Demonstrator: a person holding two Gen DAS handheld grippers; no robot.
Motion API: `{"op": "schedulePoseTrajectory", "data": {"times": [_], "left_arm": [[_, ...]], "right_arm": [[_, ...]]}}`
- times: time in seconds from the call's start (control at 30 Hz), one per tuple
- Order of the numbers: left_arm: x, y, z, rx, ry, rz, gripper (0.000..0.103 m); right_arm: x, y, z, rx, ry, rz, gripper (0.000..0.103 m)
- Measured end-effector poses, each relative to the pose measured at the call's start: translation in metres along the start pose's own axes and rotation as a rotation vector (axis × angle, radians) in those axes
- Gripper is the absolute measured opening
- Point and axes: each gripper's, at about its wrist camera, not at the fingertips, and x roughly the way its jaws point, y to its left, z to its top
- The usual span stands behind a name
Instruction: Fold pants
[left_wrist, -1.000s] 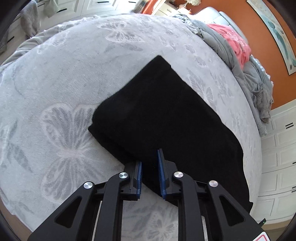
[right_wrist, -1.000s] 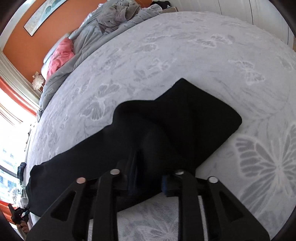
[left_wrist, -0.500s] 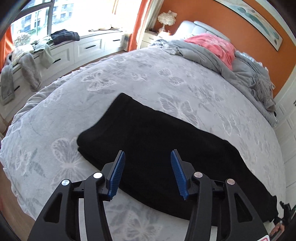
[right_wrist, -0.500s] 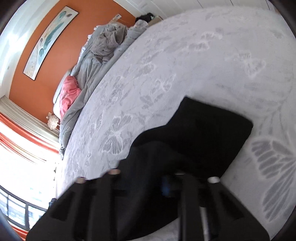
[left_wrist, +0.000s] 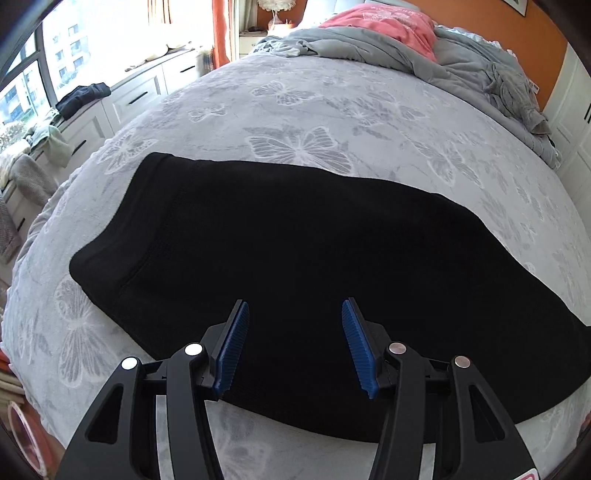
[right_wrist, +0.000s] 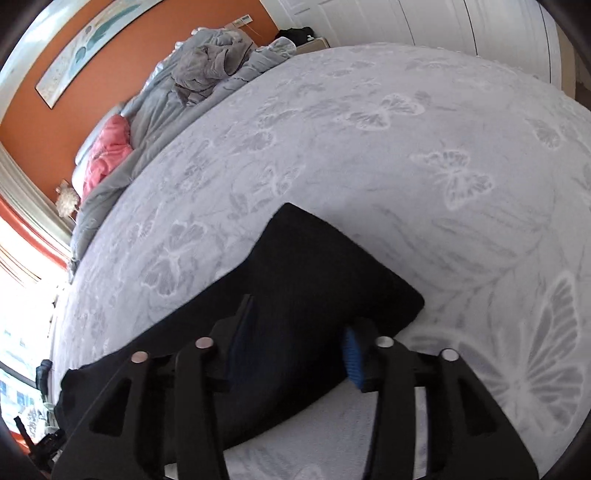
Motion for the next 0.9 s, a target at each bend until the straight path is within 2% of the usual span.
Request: {"op": "schedulePoseTrajectory", "data": {"times": [0.03,0.1,0.13,0.2,0.27,0.33,0.37,0.4,0.43,0.47,0.53,0.63,0.7,0.73,0.8,0.9], "left_arm": [[0.002,-0.003,-0.002,0.000,0.007,-0.002,0.050],[0.002,-0.012,-0.004,0.008,0.004,0.003,0.050],[0.001,-0.016,-0.004,0.016,-0.002,0.009,0.050],[-0.002,-0.026,-0.006,0.037,-0.017,0.015,0.051],[-0.003,-0.035,-0.007,0.066,-0.026,0.022,0.057],[-0.003,-0.041,-0.008,0.087,-0.037,0.043,0.059],[-0.003,-0.044,-0.009,0.096,-0.041,0.049,0.060],[-0.003,-0.047,-0.009,0.102,-0.040,0.050,0.062],[-0.003,-0.049,-0.009,0.103,-0.038,0.048,0.064],[-0.002,-0.051,-0.009,0.100,-0.037,0.047,0.069],[-0.001,-0.054,-0.011,0.086,-0.037,0.048,0.071],[0.002,-0.061,-0.013,0.074,-0.018,0.030,0.071],[0.004,-0.065,-0.014,0.072,-0.005,0.018,0.072],[0.005,-0.067,-0.015,0.072,0.000,0.015,0.072],[0.004,-0.072,-0.018,0.083,-0.002,0.012,0.072],[0.005,-0.077,-0.021,0.100,-0.013,0.026,0.077]], "right_arm": [[-0.004,0.000,0.001,0.003,-0.009,-0.009,0.012],[-0.019,-0.003,0.006,0.025,-0.061,0.025,0.011],[-0.021,-0.006,0.007,0.014,-0.064,-0.007,0.011],[-0.011,-0.026,0.001,0.020,-0.001,-0.097,0.016],[-0.009,-0.040,-0.003,0.090,0.048,-0.061,0.016],[-0.024,-0.038,-0.002,0.073,0.022,-0.057,0.018],[-0.030,-0.033,-0.002,0.040,-0.003,-0.080,0.027],[-0.036,-0.029,-0.002,0.009,-0.030,-0.115,0.045],[-0.039,-0.027,-0.002,-0.006,-0.042,-0.129,0.048],[-0.039,-0.025,-0.002,-0.016,-0.047,-0.119,0.048],[-0.032,-0.024,-0.001,-0.028,-0.038,-0.101,0.048],[0.001,-0.029,-0.005,-0.073,0.058,-0.185,0.042],[-0.003,-0.030,-0.003,-0.061,0.037,-0.181,0.043],[-0.010,-0.028,0.001,-0.054,0.016,-0.183,0.045],[-0.019,-0.030,0.002,-0.039,-0.027,-0.158,0.073],[-0.011,-0.039,-0.004,-0.021,0.030,-0.189,0.072]]}}
